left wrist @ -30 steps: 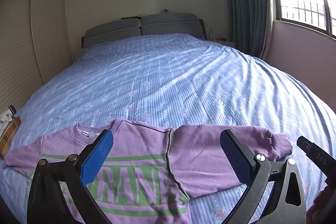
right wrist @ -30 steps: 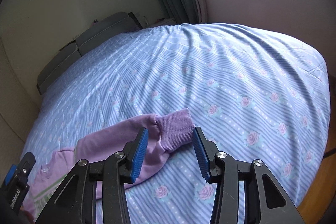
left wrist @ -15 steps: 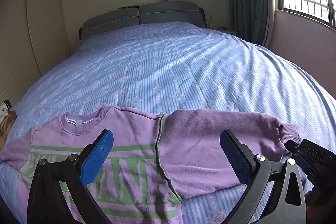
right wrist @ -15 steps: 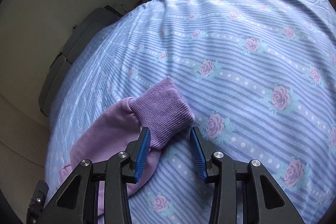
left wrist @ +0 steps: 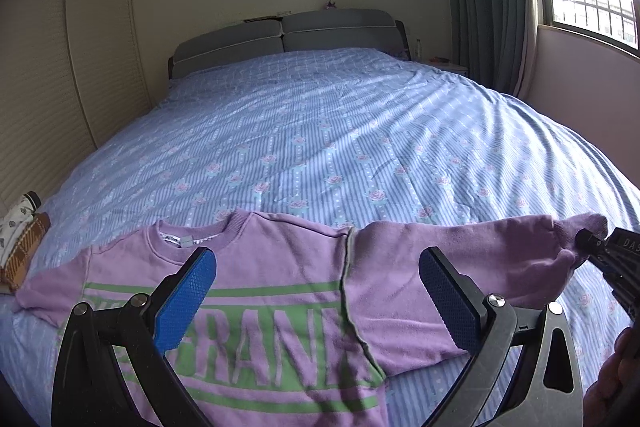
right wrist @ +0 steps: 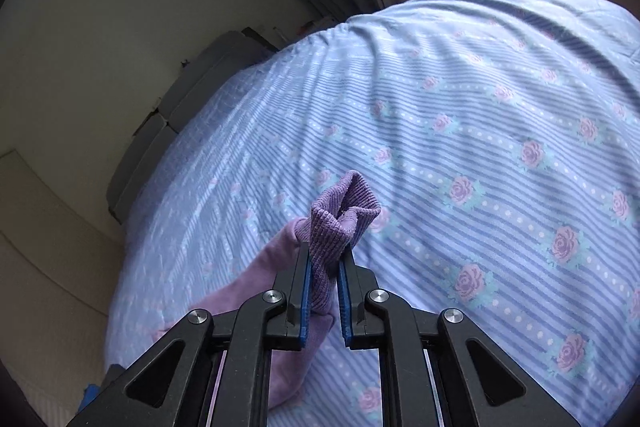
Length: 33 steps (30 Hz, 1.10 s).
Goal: Fold small clothes
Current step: 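Grasp the sweatshirt sleeve cuff with the right gripper and lift it, then carry the cuff across the sweatshirt body and release it with the right gripper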
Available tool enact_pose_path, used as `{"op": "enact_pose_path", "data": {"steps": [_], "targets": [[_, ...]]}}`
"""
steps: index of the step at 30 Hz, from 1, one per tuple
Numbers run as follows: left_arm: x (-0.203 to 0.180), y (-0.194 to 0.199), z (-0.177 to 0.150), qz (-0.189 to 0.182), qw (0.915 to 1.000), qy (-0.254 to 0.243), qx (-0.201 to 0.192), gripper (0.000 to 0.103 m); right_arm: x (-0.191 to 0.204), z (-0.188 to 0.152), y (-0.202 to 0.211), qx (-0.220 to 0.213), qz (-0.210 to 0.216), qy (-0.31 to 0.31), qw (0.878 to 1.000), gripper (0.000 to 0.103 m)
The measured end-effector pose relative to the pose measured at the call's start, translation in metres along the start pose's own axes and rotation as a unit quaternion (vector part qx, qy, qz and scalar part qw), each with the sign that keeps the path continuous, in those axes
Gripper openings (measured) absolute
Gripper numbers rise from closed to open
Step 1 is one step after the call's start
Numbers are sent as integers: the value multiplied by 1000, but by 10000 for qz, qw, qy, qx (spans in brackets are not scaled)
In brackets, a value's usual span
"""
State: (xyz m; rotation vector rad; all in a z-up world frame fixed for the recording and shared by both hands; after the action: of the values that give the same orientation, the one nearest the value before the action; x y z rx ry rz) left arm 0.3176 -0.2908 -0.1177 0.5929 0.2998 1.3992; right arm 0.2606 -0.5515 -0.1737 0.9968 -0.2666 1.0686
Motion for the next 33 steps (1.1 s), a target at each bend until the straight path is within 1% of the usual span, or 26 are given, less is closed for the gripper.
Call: {"op": "enact_pose_path", "data": {"steps": [4, 5, 8, 11, 13, 18, 21, 25, 29, 31, 33], "targets": [[41, 18, 5, 164, 9996, 176, -113, 103, 57, -2, 28, -334, 395, 677, 9964, 13], [53, 24, 6, 236, 9994, 187, -160, 103, 76, -2, 33, -402, 501, 871, 9941, 13], [92, 40, 5, 452, 9982, 289, -255, 103, 126, -19, 47, -554, 762, 1470, 9846, 13], [134, 52, 0, 669, 9965, 442, -251, 103, 170, -50, 52, -527, 933, 1928, 9754, 13], [162, 58, -6, 796, 9951, 545, -212, 103, 194, -75, 50, -424, 1028, 2165, 9699, 13], [232, 69, -30, 1165, 9901, 770, -142, 103, 251, -144, 42, -195, 1200, 2816, 9518, 13], [270, 71, -48, 1448, 9853, 900, -55, 103, 274, -191, 36, -7, 1234, 3178, 9401, 13], [311, 74, -77, 1671, 9802, 1061, 79, 103, 294, -254, 15, 261, 1010, 3705, 9229, 13], [339, 70, -102, 1779, 9761, 1220, 269, 103, 297, -308, -12, 570, 733, 4216, 9020, 13], [346, 67, -112, 1782, 9747, 1298, 358, 103, 296, -330, -22, 759, 627, 4357, 8947, 13], [351, 64, -120, 1770, 9739, 1357, 424, 103, 295, -343, -27, 854, 538, 4468, 8889, 13]]}}
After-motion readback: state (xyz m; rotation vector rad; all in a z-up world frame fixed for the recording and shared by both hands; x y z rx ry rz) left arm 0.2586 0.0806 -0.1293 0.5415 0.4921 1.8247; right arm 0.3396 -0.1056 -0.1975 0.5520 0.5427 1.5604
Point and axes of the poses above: each gripper's, at about its wrist camera, not at the fingertips, and y roughly against the way its jaws point, x to its left, z to its top, the point moved 6 cm from there along -y, roughly the way its jaws point, and after that the axes turned 3 degrees about -y, right-handed, at the moved point
